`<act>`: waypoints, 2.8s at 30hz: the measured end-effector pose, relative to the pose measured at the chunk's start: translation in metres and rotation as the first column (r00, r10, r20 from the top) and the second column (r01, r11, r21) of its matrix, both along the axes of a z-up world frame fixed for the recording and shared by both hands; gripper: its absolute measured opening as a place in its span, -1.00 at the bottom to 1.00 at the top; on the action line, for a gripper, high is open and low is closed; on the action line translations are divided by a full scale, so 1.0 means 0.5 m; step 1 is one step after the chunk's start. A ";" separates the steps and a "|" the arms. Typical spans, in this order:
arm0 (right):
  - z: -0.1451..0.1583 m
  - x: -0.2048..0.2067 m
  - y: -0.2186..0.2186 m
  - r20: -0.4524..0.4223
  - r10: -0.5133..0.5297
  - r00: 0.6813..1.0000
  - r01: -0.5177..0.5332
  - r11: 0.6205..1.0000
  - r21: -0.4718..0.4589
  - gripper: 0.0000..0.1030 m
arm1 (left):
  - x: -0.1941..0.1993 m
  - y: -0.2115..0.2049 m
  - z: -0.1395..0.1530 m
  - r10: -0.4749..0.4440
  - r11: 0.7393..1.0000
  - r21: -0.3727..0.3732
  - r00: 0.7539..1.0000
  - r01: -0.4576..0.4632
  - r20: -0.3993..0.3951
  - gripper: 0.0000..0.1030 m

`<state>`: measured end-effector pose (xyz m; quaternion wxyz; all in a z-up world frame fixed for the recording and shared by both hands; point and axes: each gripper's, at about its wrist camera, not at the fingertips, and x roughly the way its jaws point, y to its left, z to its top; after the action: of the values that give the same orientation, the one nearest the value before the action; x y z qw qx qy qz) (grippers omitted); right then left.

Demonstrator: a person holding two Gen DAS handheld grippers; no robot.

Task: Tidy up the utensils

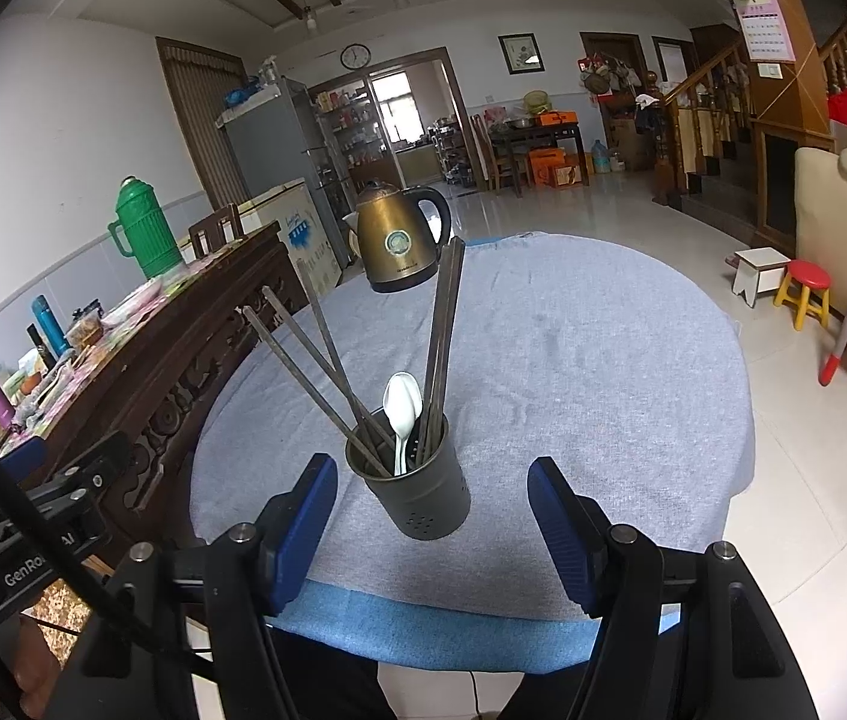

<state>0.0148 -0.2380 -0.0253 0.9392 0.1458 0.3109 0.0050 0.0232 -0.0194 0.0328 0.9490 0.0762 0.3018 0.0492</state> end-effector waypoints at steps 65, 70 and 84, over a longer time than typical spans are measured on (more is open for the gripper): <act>0.006 -0.005 0.022 0.019 0.022 1.000 -0.021 0.999 -0.044 0.35 | -0.002 0.039 -0.018 0.029 0.999 -0.037 0.999 -0.030 -0.020 0.77; 0.007 -0.005 0.019 0.020 0.021 1.000 -0.020 0.999 -0.041 0.35 | -0.002 0.037 -0.018 0.029 0.999 -0.037 0.999 -0.030 -0.021 0.77; 0.023 -0.001 0.020 0.049 0.013 0.999 -0.009 0.998 -0.069 0.35 | 0.000 0.036 -0.018 0.034 0.999 -0.041 0.999 -0.034 -0.023 0.77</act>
<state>0.0142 -0.2280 -0.0137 0.9509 0.1115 0.2886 0.0032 0.0232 -0.0016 0.0240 0.9460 0.0522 0.3147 0.0583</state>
